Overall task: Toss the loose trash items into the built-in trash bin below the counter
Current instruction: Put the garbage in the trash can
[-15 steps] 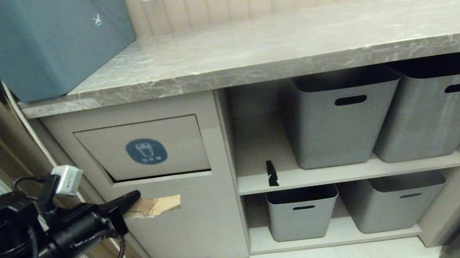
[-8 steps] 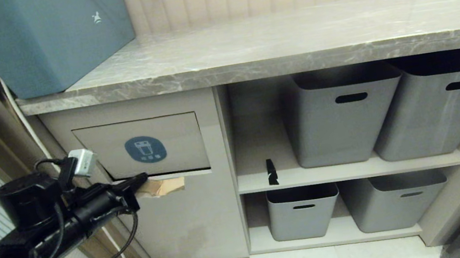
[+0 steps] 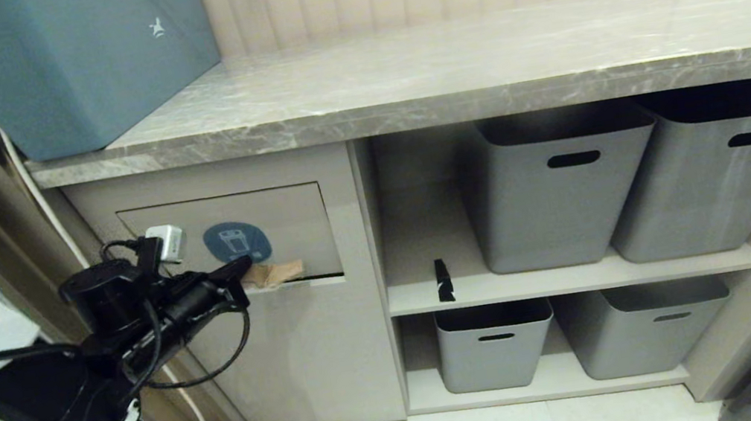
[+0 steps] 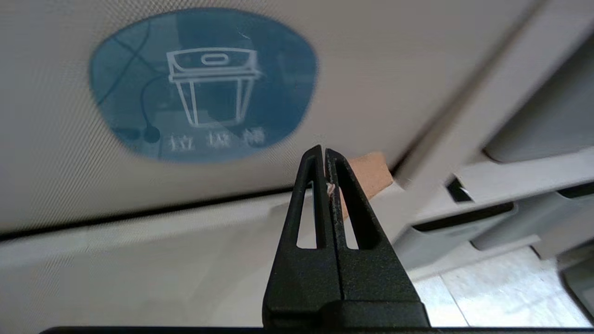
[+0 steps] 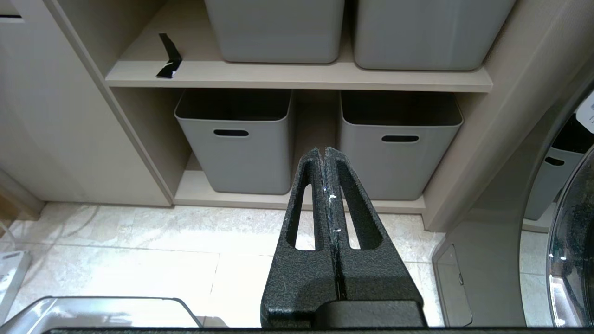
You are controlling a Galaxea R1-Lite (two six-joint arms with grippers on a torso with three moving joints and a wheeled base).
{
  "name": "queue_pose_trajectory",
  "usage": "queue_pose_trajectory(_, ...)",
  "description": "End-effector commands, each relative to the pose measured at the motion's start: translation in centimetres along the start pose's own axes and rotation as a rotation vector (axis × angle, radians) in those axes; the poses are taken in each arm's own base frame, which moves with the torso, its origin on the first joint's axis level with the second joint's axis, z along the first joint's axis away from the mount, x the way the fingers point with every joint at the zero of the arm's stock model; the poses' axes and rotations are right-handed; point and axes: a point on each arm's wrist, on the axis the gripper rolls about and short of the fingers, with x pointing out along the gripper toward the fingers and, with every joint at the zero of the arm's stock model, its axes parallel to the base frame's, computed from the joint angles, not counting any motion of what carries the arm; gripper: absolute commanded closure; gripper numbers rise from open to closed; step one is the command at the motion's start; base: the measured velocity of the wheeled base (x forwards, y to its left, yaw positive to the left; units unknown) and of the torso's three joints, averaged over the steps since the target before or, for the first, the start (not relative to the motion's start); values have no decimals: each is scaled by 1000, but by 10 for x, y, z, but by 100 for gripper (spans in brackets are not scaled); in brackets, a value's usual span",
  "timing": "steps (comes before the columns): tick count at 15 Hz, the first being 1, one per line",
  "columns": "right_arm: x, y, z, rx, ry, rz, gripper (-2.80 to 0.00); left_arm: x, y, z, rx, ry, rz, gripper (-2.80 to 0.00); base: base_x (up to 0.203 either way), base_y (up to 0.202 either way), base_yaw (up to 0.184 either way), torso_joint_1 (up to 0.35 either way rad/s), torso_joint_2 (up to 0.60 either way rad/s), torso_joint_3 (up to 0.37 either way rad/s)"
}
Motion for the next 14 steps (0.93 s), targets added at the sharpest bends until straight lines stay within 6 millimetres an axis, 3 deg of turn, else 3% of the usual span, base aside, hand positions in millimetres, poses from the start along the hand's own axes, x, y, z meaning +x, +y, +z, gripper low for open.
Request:
queue_pose_trajectory(1,0,0,0,-1,2,0,0,17,7,-19,-9,22,-1,0,0,0,0,0,0,0)
queue_pose_trajectory(4,0,0,0,0,2,0,0,29,14,-33,-22,38,-10,0,0,0,0,0,0,0)
queue_pose_trajectory(10,0,0,0,-1,2,0,0,59,21,-21,-28,-59,-26,0,0,0,0,0,0,0)
queue_pose_trajectory(14,0,0,0,0,2,0,0,64,15,-23,-24,-99,-42,0,0,0,0,0,0,0)
